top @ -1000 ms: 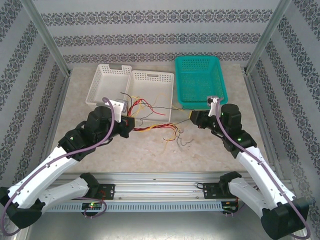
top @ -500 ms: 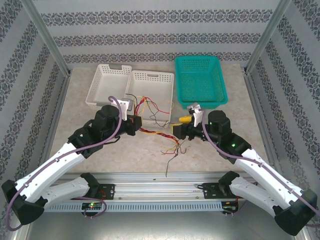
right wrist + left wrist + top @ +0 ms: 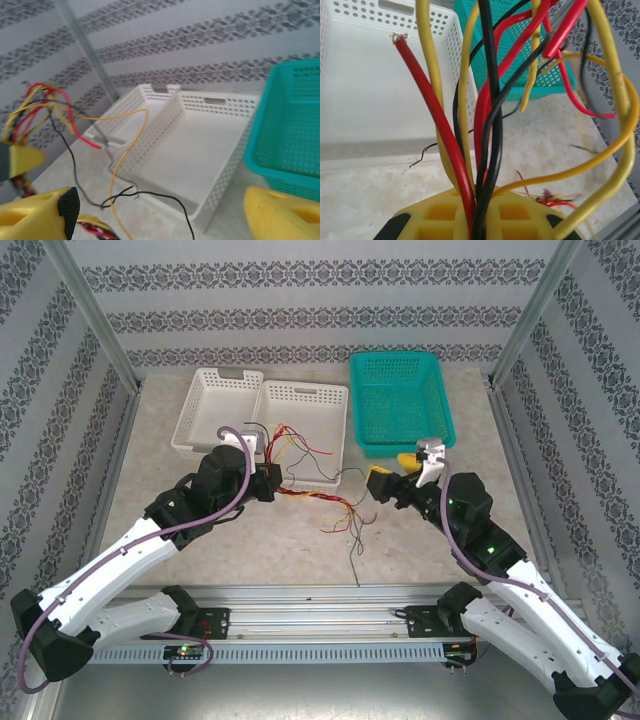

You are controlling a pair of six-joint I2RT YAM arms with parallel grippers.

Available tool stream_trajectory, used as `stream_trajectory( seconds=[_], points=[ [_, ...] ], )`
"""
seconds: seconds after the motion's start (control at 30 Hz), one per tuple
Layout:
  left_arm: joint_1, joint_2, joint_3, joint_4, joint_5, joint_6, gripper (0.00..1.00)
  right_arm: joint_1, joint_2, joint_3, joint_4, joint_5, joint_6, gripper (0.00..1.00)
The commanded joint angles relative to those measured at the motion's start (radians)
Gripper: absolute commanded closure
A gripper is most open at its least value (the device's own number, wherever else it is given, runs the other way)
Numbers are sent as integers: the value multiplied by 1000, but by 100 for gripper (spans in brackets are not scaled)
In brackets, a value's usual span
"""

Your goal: Untangle the cables

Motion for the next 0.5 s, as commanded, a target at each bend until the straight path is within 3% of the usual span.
stream_trajectory(
  seconds=[0.0,0.07,0.2,0.3,0.47],
  points=[
    [10,5,35,32,-34,19,100,-30,4,21,-51,42,80,14],
    [10,-3,34,28,-52,31,100,-57,-21,4,-33,17,87,13],
    [10,12,45,44,-7,26,100,-64,15,-8,80,-219,87,15],
    [10,35,55,69,35,-14,100,45,117,26,111,-305,16,16],
    [9,64,87,85,83,-64,100,204,272,79,86,-292,-135,16]
  ],
)
